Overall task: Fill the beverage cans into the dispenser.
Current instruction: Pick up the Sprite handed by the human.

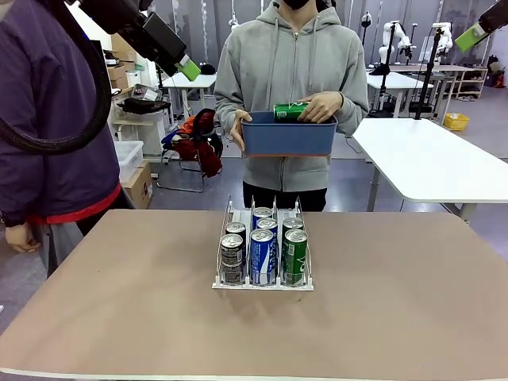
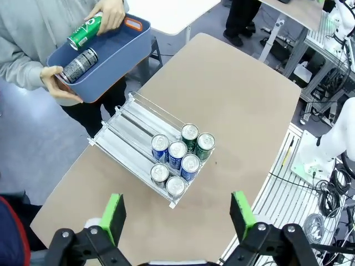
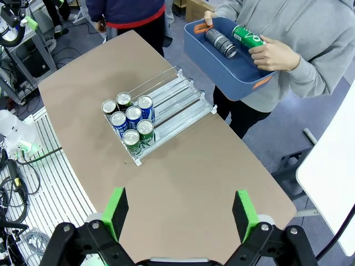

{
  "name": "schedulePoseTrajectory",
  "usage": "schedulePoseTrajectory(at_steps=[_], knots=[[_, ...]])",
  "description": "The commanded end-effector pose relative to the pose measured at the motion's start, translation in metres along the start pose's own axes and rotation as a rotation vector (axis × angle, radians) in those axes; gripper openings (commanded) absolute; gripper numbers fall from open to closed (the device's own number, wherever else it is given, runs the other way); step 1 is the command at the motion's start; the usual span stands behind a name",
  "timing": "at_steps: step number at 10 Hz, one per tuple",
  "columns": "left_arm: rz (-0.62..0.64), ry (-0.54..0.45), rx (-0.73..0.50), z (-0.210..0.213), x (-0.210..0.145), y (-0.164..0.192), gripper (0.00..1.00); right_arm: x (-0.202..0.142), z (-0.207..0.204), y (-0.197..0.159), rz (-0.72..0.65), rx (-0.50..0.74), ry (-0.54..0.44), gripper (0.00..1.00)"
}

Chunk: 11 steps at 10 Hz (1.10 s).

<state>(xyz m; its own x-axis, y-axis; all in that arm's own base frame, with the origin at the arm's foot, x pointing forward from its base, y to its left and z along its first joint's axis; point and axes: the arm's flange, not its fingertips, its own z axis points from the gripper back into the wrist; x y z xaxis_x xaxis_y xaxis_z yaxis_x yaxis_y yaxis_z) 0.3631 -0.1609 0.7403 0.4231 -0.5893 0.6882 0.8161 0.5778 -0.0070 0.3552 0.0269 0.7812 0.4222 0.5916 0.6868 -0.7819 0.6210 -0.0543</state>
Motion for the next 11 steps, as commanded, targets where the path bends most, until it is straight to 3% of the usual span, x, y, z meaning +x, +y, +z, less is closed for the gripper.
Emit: schedulePoseTrajectory(at_steps=[1,4,5,11], knots=[[-0.038,-0.036,-0.043,0.0063,-0.0013,0.0098,1.00,-0.0012,-0.0005,0.0014,0.001,0.003,0.001,1.00],[-0.052,-0.074,-0.011,0.0153,0.0023,0.0132,1.00,-0.0012,-0.0005,0.0014,0.001,0.003,0.001,1.00],[-0.023,-0.032,-0.004,0.0102,0.0029,0.0040,1.00,-0.0012,-0.0005,0.0014,0.001,0.003,0.001,1.00],[-0.023,-0.032,-0.004,0.0102,0.0029,0.0040,1.00,-0.0012,-0.0005,0.0014,0.001,0.003,0.001,1.00]])
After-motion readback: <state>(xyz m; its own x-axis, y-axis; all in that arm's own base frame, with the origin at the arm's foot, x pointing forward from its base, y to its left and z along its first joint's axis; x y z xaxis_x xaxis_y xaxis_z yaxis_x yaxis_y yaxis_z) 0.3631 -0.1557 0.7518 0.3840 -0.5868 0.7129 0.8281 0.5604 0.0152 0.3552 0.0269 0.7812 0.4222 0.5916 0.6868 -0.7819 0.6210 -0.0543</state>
